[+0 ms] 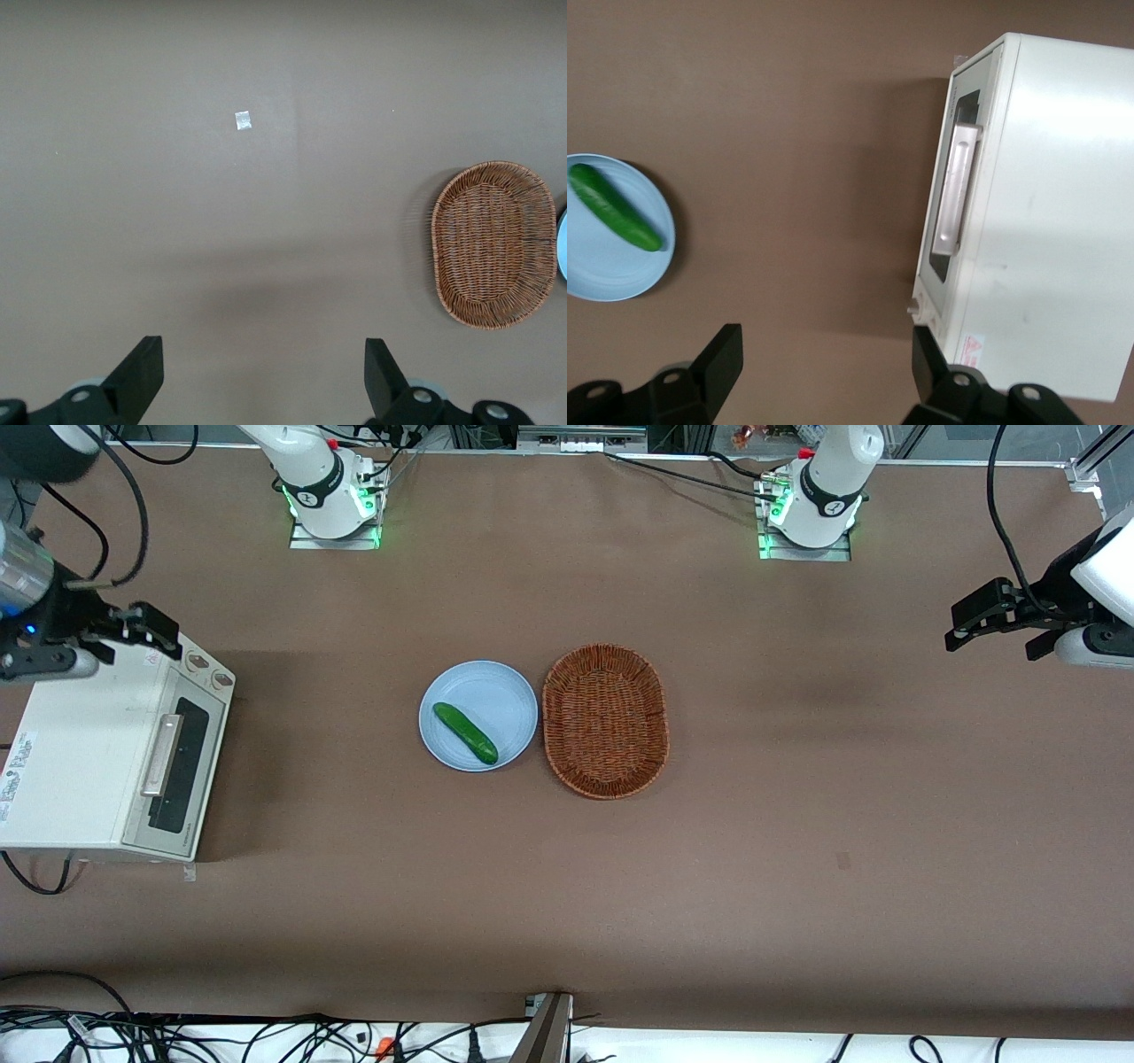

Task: Open oven door with right arm only
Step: 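Lower the right gripper to the toaster oven's door handle and grasp it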

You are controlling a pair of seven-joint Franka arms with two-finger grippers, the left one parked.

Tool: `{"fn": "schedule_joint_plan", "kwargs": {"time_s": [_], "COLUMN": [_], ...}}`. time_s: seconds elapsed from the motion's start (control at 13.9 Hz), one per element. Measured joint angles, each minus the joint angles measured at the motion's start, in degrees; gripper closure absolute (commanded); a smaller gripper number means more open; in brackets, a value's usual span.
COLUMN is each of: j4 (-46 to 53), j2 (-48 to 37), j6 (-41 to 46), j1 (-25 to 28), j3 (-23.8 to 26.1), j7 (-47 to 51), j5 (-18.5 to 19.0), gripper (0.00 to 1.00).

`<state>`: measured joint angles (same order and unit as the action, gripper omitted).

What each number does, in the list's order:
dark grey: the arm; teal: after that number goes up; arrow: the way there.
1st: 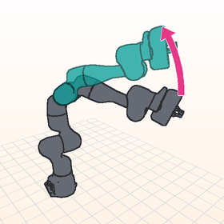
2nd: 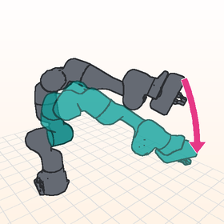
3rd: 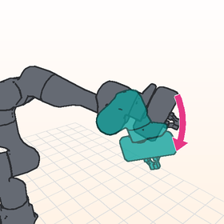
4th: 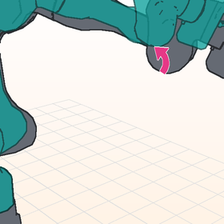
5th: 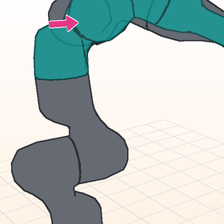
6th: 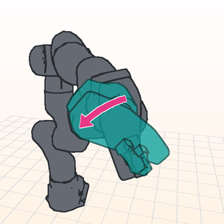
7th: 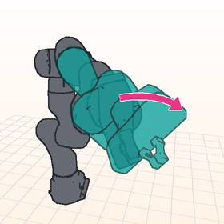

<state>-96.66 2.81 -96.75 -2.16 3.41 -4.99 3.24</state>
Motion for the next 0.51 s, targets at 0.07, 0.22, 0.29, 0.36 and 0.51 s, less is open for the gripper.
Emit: {"fn": "schedule_joint_plan", "kwargs": {"time_s": [0.07,0.22,0.29,0.36,0.51], "j4": [-1.01,-2.22,-2.44,-2.49,-2.52], "j2": [1.26,3.87,5.27,6.64,9.44], "j6": [-2.23,-5.74,-7.40,-8.99,-12.05], "j1": [-0.10,-0.45,-0.77,-1.04,-1.57], "j3": [-0.28,-1.61,-2.53,-3.42,-4.61], "j7": [-0.76,-2.59,-3.81,-5.07,-6.42], "j5": [0.96,1.62,1.64,1.74,2.20], "gripper": [0.64,0.83,0.84,0.84,0.88]}}
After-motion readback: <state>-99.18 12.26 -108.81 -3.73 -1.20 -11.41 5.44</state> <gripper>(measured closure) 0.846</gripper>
